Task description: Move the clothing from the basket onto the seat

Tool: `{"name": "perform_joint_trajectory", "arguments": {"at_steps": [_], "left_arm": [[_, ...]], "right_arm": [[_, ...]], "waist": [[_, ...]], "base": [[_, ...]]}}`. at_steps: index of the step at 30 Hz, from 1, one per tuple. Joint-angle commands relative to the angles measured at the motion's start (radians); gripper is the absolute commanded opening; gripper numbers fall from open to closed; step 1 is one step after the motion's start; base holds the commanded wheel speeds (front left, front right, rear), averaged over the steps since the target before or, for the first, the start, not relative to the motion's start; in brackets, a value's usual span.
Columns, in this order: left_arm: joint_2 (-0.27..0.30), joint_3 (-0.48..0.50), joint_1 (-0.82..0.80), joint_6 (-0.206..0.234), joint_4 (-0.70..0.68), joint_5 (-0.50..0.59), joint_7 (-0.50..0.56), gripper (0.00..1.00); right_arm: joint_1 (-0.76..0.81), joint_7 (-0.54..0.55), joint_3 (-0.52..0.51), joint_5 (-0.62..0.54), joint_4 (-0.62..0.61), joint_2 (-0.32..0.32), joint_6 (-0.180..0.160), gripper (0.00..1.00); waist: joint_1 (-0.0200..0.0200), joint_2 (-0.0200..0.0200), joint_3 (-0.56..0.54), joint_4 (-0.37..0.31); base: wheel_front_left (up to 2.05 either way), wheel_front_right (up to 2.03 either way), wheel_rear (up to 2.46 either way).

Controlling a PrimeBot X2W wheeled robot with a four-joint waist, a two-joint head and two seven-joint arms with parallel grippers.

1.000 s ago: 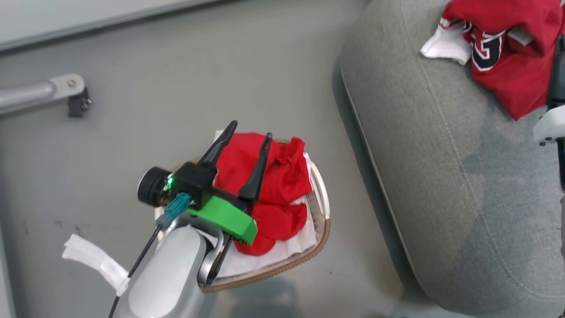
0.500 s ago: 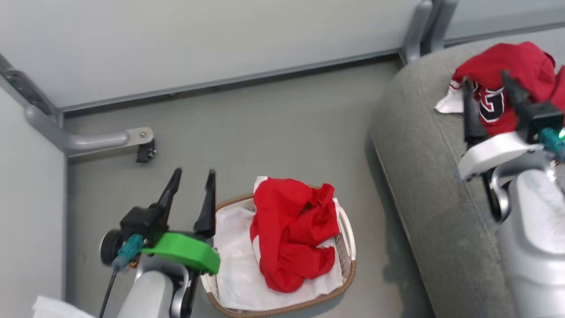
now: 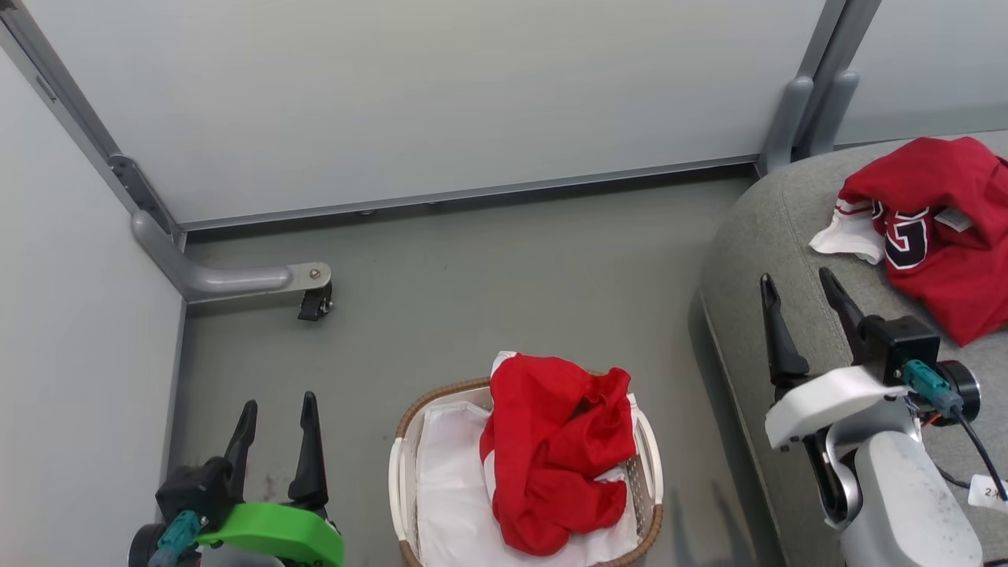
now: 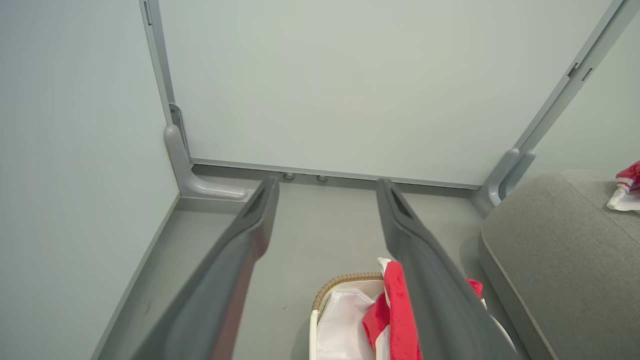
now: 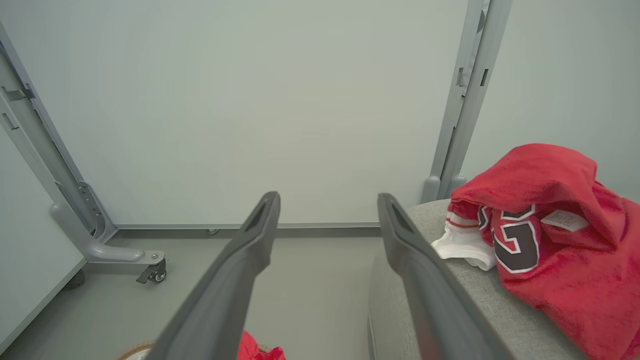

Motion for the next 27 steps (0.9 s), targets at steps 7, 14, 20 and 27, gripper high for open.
{"name": "perform_joint_trajectory", "arguments": {"at_steps": [7, 14, 20, 27], "left_arm": [[0.000, -0.022, 0.047, 0.009, 0.008, -0.017, -0.001, 1.00], [0.000, -0.043, 0.054, 0.015, 0.008, -0.026, -0.001, 1.00], [0.001, -0.054, 0.054, 0.017, 0.009, -0.029, -0.001, 1.00], [0.000, -0.057, 0.050, 0.016, 0.010, -0.029, -0.001, 1.00]], "right_arm": [[0.094, -0.005, 0.012, 0.034, -0.013, -0.003, -0.001, 1.00], [0.159, -0.005, 0.036, 0.066, -0.051, -0.003, -0.001, 1.00], [0.184, -0.005, 0.060, 0.048, -0.052, -0.003, -0.001, 1.00], [0.183, -0.005, 0.064, 0.042, -0.051, -0.003, -0.001, 1.00]], "waist": [[0.0001, 0.0000, -0.044, 0.015], [0.0001, 0.0000, -0.054, 0.016], [0.0001, 0.0000, -0.053, 0.014], [0.0001, 0.0000, -0.051, 0.011]], "base": [[0.00, 0.00, 0.00], [0.00, 0.00, 0.00], [0.00, 0.00, 0.00], [0.00, 0.00, 0.00]]}}
